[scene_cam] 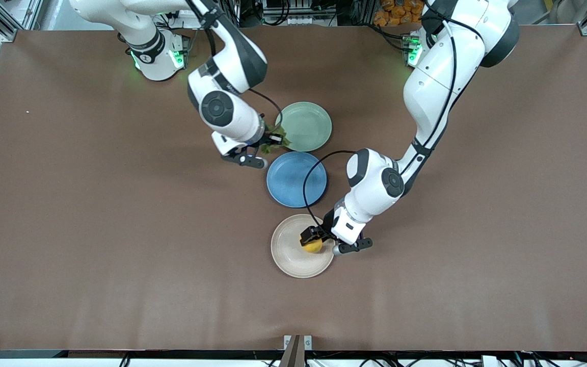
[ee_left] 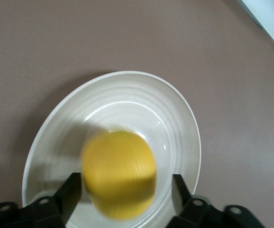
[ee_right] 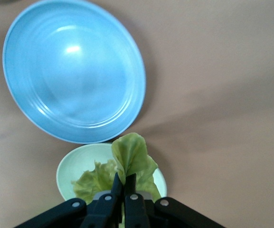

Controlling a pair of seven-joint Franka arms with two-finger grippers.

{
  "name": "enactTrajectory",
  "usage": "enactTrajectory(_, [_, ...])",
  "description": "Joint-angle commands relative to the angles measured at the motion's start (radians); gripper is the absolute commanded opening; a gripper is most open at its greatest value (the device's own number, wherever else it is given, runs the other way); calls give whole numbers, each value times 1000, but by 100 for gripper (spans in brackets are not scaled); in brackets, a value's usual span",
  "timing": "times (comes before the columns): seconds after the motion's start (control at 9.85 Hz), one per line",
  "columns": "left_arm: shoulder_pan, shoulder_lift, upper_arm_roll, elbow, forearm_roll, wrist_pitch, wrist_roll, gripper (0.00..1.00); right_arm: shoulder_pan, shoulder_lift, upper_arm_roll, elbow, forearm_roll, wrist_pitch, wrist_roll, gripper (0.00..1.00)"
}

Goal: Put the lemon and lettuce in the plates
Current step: 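Release the lemon on the cream plate while the right gripper carries lettuce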

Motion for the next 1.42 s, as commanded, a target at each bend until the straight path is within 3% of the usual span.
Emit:
enactTrajectory(0.0, [-11, -7, 6, 18, -19, 6, -14, 100, 61, 27, -13, -6, 32, 33, 48, 0])
enactTrajectory(0.61, [26, -130, 6, -8, -16, -26, -56, 100, 137, 71, -13, -6, 32, 67, 165, 0])
enactTrajectory(1.02, [139, -291, 11, -11, 34, -329, -45, 100, 150, 99, -13, -2, 43, 69, 165, 0])
enactTrajectory(1.12, [182, -331, 6, -11, 96, -415, -42, 100, 150, 99, -13, -1, 44, 69, 165, 14])
enactTrajectory(1.22, [208, -372, 7, -8, 123, -513, -40, 100, 150, 109, -13, 1, 57, 70, 177, 72])
enactTrajectory(1.32, [224, -412, 12, -8, 178, -602, -42, 100, 150, 113, -13, 1, 66, 70, 182, 77])
